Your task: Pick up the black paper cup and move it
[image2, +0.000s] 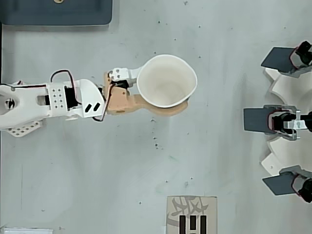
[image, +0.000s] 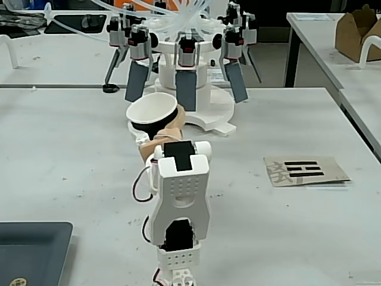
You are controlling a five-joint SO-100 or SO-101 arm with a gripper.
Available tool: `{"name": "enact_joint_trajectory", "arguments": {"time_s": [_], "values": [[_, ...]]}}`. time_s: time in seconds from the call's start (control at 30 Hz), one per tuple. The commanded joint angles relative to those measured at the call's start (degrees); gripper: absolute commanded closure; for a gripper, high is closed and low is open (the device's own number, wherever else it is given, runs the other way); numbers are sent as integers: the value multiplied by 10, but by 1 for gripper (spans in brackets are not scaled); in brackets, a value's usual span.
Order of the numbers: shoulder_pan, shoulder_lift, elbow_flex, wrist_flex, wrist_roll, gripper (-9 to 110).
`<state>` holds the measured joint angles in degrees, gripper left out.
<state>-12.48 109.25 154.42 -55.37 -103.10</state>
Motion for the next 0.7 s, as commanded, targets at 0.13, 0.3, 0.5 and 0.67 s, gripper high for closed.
{"name": "enact_joint_trajectory", "arguments": {"time_s": [0.13,0.3,0.5,0.67], "values": [[26,31,-2,-11,-2,92],[48,29,-2,-6,-3,92],[81,28,-4,2,-1,93],[90,18,-17,9,1,93]]}}
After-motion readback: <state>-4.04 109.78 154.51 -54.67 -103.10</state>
